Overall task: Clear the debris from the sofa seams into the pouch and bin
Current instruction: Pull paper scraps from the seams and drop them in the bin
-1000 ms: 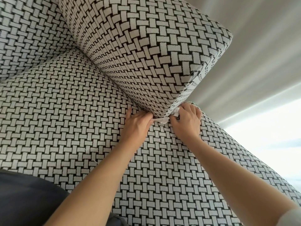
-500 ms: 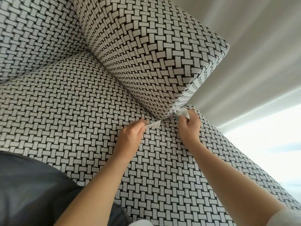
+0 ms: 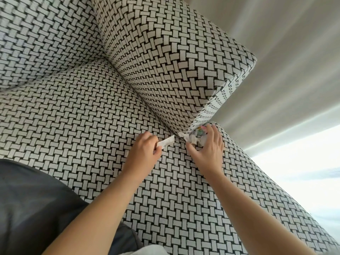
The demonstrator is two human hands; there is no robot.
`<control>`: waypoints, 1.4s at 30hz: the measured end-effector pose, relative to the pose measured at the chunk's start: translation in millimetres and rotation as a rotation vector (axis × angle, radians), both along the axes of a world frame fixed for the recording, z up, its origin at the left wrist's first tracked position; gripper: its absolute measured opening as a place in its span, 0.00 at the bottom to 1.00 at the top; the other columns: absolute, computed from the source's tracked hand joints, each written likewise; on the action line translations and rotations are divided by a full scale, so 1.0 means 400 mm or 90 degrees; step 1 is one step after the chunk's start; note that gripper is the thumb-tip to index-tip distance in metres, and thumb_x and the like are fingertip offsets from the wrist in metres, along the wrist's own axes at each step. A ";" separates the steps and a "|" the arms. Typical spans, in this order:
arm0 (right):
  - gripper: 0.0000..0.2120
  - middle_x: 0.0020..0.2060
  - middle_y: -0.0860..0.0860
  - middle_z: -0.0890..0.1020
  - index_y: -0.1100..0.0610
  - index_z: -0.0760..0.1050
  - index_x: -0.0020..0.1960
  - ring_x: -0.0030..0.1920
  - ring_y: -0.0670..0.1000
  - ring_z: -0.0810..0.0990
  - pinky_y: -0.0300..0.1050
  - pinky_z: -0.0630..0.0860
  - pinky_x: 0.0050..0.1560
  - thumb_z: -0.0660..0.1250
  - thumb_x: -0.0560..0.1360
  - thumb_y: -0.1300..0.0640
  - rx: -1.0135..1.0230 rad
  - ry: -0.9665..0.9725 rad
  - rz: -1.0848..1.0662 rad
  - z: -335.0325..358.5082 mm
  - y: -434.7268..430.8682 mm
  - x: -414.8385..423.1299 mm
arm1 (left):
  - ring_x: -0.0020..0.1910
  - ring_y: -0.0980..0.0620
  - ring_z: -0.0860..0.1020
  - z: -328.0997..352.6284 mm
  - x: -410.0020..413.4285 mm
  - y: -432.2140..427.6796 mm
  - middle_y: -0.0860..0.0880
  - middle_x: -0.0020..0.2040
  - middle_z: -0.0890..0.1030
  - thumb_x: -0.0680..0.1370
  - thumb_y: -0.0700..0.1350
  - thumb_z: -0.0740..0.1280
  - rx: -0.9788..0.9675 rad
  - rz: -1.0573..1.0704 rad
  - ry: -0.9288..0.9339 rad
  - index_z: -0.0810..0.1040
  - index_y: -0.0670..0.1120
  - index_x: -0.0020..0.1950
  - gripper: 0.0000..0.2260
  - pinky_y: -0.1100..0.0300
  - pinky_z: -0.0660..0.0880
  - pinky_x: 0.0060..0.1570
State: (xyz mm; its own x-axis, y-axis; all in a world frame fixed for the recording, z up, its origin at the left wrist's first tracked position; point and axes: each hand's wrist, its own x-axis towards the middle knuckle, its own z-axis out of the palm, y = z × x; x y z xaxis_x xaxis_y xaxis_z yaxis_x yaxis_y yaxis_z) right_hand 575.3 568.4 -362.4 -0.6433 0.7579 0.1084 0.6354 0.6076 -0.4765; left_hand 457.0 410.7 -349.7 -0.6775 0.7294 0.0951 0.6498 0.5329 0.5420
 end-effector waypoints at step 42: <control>0.08 0.42 0.48 0.70 0.55 0.66 0.39 0.51 0.52 0.67 0.50 0.58 0.63 0.54 0.74 0.53 0.126 -0.116 0.010 -0.037 0.062 -0.086 | 0.19 0.61 0.65 -0.020 0.003 -0.038 0.57 0.26 0.68 0.81 0.47 0.53 -0.161 0.038 0.079 0.70 0.44 0.67 0.17 0.69 0.59 0.19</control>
State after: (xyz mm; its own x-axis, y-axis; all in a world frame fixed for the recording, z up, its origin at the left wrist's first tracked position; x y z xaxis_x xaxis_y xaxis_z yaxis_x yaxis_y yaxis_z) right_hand 540.8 593.4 -377.2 -0.6773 0.7233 0.1346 0.6898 0.6879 -0.2259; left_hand 458.0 395.5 -357.5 -0.7144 0.6998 -0.0005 0.6662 0.6804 0.3053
